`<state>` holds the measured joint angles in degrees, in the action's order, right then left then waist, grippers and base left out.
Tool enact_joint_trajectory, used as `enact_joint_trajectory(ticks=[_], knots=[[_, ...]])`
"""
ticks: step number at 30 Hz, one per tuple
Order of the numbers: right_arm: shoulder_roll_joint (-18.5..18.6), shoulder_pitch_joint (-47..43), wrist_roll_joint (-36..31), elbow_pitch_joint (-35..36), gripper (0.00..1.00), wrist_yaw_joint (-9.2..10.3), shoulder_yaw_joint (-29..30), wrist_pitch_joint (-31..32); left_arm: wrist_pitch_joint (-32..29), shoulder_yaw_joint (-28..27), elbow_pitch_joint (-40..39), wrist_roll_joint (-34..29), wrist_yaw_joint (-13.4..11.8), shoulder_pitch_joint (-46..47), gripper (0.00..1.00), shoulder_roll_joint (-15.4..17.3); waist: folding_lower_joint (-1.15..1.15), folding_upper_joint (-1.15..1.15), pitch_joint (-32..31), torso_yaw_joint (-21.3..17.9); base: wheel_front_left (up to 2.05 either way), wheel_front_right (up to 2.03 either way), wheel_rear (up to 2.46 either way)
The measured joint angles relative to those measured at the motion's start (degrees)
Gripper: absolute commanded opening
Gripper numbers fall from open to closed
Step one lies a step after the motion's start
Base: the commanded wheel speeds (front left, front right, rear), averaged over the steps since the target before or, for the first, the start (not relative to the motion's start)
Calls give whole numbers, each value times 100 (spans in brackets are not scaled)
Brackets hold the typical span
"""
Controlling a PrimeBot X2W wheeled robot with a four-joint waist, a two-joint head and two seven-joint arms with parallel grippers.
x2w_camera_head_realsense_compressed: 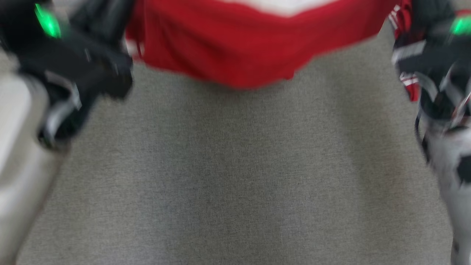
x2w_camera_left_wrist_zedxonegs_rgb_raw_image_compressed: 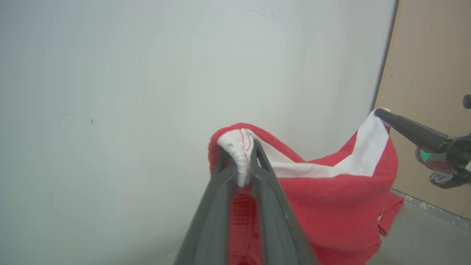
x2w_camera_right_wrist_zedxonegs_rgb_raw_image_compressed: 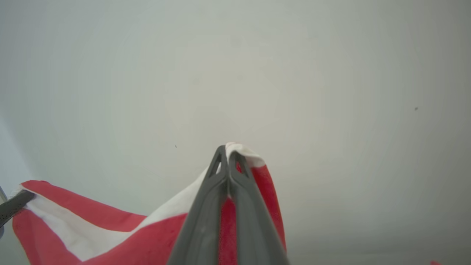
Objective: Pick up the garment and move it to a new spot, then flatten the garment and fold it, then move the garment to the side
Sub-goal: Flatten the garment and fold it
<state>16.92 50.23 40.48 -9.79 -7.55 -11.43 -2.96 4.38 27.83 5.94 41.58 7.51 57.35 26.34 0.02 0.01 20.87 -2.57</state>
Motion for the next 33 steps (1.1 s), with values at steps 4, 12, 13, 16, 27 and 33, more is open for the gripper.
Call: enact_joint_trajectory(ticks=[4, 12, 13, 16, 27, 33], knots=[[-87, 1668, 223, -790, 0, 0, 174, 152, -160, 144, 728, 446, 0, 1593, 0, -109, 1, 0, 357, -9, 0, 0, 0], [-175, 4216, -43, -2336, 0, 0, 209, 236, -108, 379, 2235, 1128, 1, 3868, 0, -434, 1, 0, 907, -8, 0, 0, 0], [-197, 4424, -97, -2528, 0, 0, 176, 236, -103, 374, 2447, 1212, 0, 4042, 0, -466, 0, 0, 955, -9, 0, 0, 0], [-230, 4939, -267, -3048, 0, 0, 35, 188, -79, 521, 2885, 1369, 0, 4496, 0, -543, 0, 0, 1084, -15, 0, 0, 0], [-263, 5715, -385, -4121, 0, 0, -365, -89, 152, 1183, 3610, 1809, 0, 5158, 0, -616, -1, 0, 1421, -44, 0, 0, 0], [-211, 5905, -328, -4432, 0, 0, -591, -269, 321, 1515, 3802, 2029, 0, 5367, 0, -608, -1, 0, 1570, -88, 0, 0, 0]])
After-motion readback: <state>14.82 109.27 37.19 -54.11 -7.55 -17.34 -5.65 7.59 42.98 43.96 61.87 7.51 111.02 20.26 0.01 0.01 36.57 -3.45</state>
